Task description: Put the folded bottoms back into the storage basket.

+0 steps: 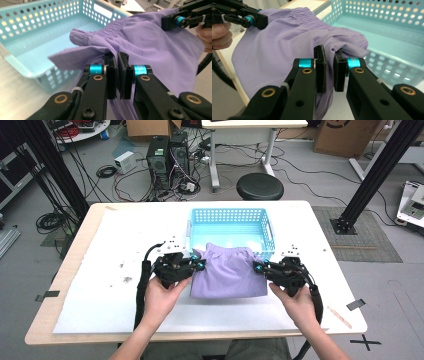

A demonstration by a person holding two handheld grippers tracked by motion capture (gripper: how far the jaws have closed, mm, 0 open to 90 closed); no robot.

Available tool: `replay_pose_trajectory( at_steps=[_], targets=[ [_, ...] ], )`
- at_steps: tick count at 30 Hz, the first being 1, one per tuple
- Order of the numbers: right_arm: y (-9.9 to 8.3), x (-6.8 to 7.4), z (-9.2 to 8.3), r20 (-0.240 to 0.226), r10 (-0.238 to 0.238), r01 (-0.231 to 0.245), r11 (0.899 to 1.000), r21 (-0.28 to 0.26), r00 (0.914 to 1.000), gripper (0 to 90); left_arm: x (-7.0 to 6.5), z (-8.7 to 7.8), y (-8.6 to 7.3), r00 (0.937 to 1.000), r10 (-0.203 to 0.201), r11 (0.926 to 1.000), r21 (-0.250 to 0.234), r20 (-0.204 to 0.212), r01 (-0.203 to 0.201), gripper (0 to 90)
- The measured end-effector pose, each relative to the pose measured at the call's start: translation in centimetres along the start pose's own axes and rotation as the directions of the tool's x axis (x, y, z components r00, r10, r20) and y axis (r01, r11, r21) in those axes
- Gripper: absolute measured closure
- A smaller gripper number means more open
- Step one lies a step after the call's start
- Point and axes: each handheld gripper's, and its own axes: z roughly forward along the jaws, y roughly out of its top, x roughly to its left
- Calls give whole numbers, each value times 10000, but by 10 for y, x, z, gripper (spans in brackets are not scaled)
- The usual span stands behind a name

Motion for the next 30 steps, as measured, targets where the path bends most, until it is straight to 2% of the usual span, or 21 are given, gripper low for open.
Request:
replay_pose_trajectory(
  at_steps=[5,13,17,30],
  targets=[
    [16,-6,2,80,-45,46,9998,-186,10000,841,5,2,15,10000,29,9996,-271,-15,-29,862],
    [38,-13,5,418,-147,164,9991,-394,9990,842,16,5,41,9995,148,9985,-522,-274,-163,863],
    [50,-19,8,575,-127,154,9988,-464,9983,842,23,8,52,9990,74,9973,-733,-439,-106,864],
    [86,-52,37,1084,-264,321,9982,-507,9938,842,56,34,81,9950,191,9950,-956,-983,-286,863]
  ],
)
